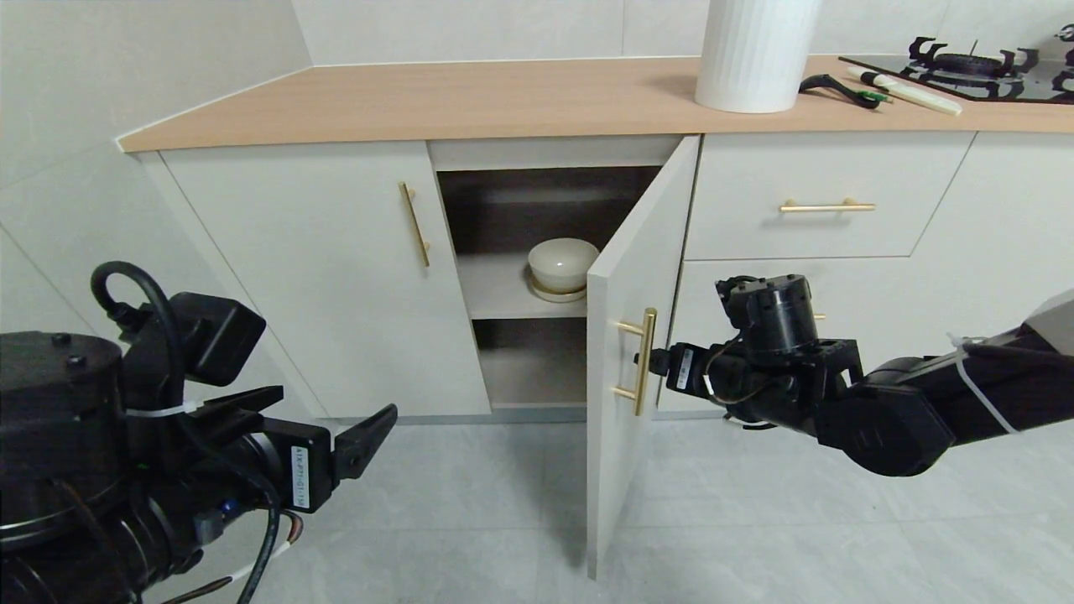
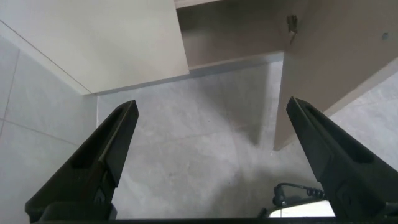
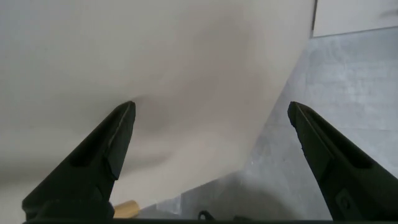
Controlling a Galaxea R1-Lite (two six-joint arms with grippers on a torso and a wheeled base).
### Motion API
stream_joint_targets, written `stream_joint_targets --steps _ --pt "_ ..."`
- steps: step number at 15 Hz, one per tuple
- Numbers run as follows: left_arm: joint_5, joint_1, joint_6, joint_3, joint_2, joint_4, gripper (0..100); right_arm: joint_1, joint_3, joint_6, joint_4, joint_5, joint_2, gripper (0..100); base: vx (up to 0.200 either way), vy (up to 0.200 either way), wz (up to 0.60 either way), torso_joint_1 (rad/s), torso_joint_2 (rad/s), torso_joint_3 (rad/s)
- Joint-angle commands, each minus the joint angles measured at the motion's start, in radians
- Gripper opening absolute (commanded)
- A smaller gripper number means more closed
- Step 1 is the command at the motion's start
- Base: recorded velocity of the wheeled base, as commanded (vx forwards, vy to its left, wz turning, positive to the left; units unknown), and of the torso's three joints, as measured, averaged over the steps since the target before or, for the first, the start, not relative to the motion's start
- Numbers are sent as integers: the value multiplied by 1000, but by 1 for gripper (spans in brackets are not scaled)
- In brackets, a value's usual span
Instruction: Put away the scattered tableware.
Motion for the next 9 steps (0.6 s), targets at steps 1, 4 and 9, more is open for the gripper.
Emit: stream_joint_targets --steps 1,4,9 --pt "1 0 1 3 4 0 100 1 1 0 -1 -1 10 100 0 0 0 0 0 0" --pt "1 0 1 3 1 3 100 11 -10 38 -3 1 16 100 200 0 0 2 2 2" --pt "1 0 -1 1 7 3 100 23 -42 96 -26 5 38 100 200 0 0 3 2 2"
